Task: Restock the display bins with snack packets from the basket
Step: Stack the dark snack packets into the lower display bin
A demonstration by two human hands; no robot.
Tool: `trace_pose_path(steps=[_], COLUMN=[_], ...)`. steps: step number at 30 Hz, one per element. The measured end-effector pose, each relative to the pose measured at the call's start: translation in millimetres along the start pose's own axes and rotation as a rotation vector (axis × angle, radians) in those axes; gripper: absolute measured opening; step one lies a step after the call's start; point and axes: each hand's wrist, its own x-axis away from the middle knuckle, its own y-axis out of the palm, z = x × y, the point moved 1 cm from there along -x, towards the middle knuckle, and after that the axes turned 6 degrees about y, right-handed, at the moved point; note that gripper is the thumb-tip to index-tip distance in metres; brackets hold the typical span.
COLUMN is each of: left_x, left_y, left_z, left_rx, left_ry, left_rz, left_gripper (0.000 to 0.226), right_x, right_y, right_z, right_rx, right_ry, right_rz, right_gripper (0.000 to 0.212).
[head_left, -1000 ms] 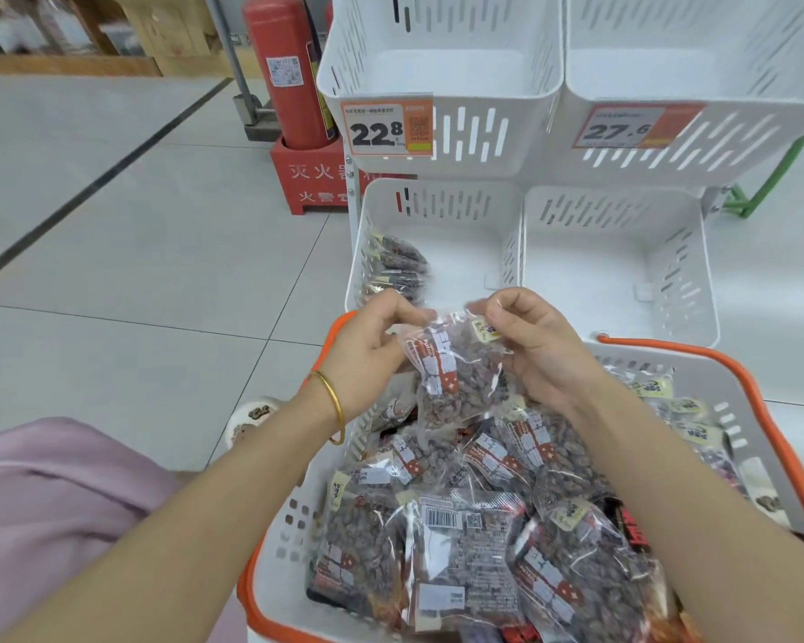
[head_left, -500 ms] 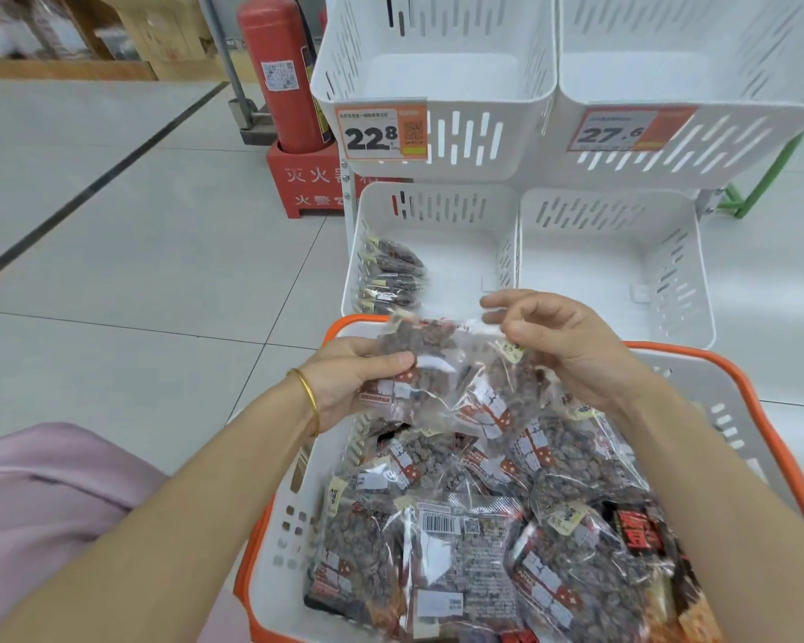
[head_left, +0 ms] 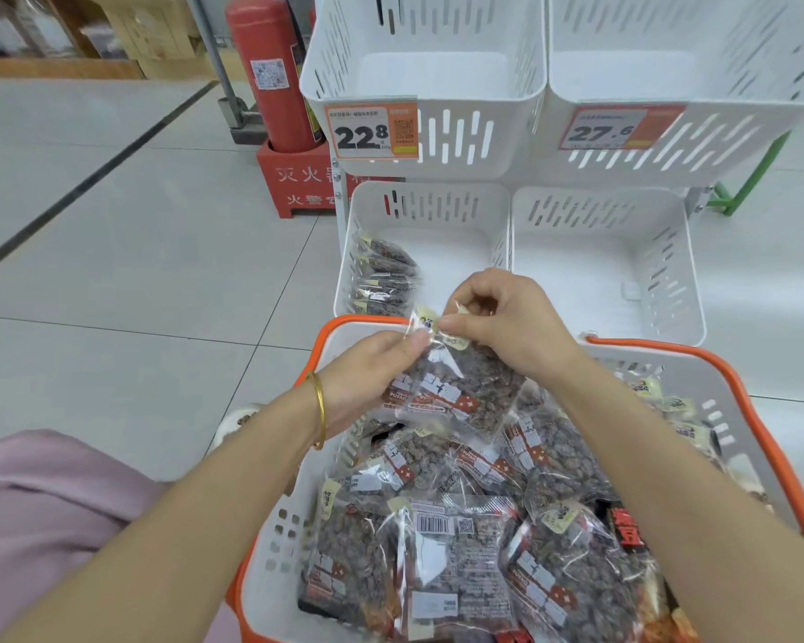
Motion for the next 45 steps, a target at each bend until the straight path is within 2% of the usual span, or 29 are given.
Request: trace_pose_path(steps=[2,3,6,8,10,11,13,14,16,19,22,23,25,28,30,33,36,39,41,43,45], left_x=[-0.6,-1.2,-4.4,-5.5,-6.4,-8.4,-14.5,-19.4,-32.7,-56.0,-82.0,-89.9,-103.3,-116.5,-121.1,-126.4,-127.1,-127.0,-127.3,-127.6,-128.1], left_y=[2.8,3.8,4.8,2.1,-3.9,-7.4,-12.9,-15.0,-20.7,-28.6,-45.4,-54.1,-72.4,-86.9,-85.8,-86.9,-86.6,-86.2,-86.0,-85.8,-85.7], left_z=[-1.0,-1.1,-2.4,-3.1,-3.4,-3.1,0.7,2.8,8.3,16.5,14.0,10.4,-4.0,-33.8,-47.8,-55.7,-54.5,-54.7,-54.9,-53.7,-53.5], left_rx=[-0.164,-0.198,-0.28,-0.278,-0.237,-0.225,-0.211,-0.201,-0.192,-0.234,-0.351,-0.435,-0.703,-1.057,-1.217,-1.257,-1.246,-1.252,-1.252,-1.259,-1.265], left_ry=[0.029,0.038,0.089,0.099,0.087,0.078,0.066,0.072,0.081,0.135,0.255,0.293,0.294,0.217,0.145,0.063,0.065,0.059,0.054,0.048,0.036], left_rz=[0.002,0.03,0.099,0.122,0.143,0.153,0.178,0.192,0.209,0.252,0.434,0.511,0.601,0.523,0.407,0.349,0.342,0.324,0.321,0.313,0.301], left_gripper=[0.066,0.069,0.057,0.047,0.053,0.067,0.095,0.095,0.088,0.064,0.06,0.059,0.054,0.057,0.07,0.073,0.084,0.086,0.086,0.082,0.068], right_x=[-1.6,-2.0,-3.6,-6.2,-10.9,-13.9,-18.5,-21.1,-31.9,-61.0,-96.9,-107.9,-127.1,-158.0,-183.8,-227.9,-265.1,-286.1,-290.5,-289.8,-284.6], right_y=[6.1,9.7,15.9,7.7,-9.6,-17.1,-23.1,-21.8,-17.4,-13.8,-15.2,-15.4,-11.7,7.1,23.6,46.6,71.8,91.4,96.8,99.1,98.9], right_z=[-3.2,-4.5,-7.5,-8.8,-3.9,1.3,10.9,14.2,19.0,18.5,21.5,24.7,34.8,61.0,79.0,95.0,106.5,112.0,109.9,106.2,103.2], right_rx=[-0.004,-0.008,-0.079,-0.154,-0.166,-0.14,-0.139,-0.183,-0.257,-0.263,-0.183,-0.083,0.295,0.749,0.881,0.951,0.859,0.443,0.276,0.223,0.223], right_ry=[-0.032,-0.041,-0.037,-0.018,0.057,0.125,0.286,0.338,0.351,0.295,0.178,0.115,-0.037,-0.168,-0.155,-0.062,-0.085,-0.044,0.062,0.147,0.166], right_rz=[0.001,-0.013,-0.044,0.038,0.09,0.016,-0.288,-0.411,-0.483,-0.353,-0.112,0.01,0.249,0.404,0.398,0.392,0.228,-0.038,-0.09,-0.133,-0.189], right_gripper=[0.017,0.017,0.022,0.02,0.026,0.039,0.068,0.078,0.075,0.047,0.039,0.039,0.04,0.039,0.036,0.041,0.043,0.039,0.043,0.048,0.056])
